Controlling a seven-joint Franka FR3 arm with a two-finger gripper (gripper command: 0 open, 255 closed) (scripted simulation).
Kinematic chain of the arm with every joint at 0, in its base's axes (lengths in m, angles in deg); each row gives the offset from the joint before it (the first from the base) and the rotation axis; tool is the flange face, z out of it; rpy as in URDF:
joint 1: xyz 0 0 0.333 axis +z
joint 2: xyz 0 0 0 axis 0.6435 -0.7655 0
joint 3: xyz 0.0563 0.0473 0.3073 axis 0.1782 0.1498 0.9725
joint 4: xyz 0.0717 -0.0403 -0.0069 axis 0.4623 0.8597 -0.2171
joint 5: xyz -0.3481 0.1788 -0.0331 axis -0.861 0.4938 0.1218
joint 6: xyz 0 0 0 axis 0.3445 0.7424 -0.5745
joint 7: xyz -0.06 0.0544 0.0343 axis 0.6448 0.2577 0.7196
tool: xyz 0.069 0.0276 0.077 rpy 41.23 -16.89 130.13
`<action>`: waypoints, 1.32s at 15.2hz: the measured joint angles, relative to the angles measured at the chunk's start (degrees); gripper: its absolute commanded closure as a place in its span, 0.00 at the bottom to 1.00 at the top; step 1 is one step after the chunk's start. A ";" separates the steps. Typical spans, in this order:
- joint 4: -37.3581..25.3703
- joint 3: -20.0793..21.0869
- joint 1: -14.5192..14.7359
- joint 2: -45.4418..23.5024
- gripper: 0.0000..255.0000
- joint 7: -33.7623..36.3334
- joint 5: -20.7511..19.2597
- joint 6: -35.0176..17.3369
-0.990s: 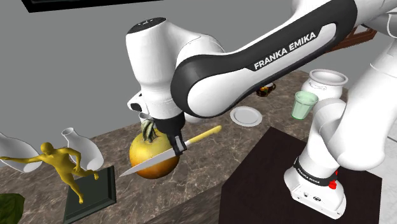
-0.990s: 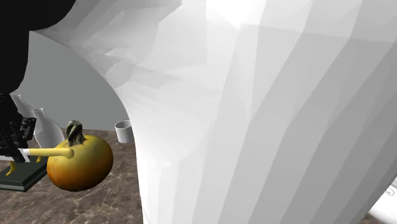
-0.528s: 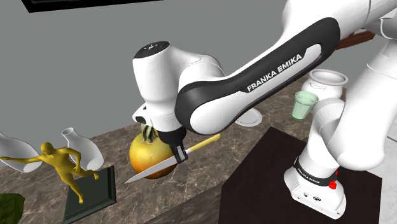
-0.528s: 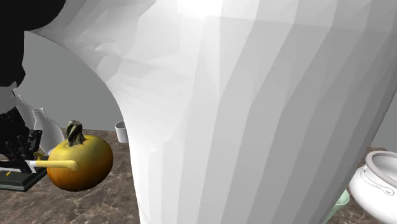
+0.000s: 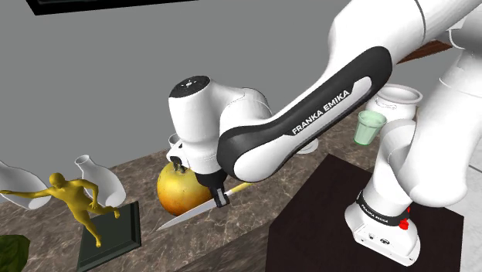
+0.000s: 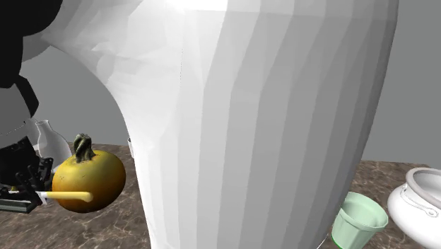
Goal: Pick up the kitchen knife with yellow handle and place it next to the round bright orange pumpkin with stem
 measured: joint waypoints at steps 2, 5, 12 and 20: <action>0.90 0.10 0.04 -0.79 1.00 0.28 -0.26 -1.66; 1.66 0.11 -0.01 -2.17 1.00 0.57 -0.80 -3.72; 4.18 0.11 -0.03 -5.52 1.00 1.55 -2.26 -9.40; 5.71 -0.07 0.26 -10.13 1.00 3.45 -4.59 -15.28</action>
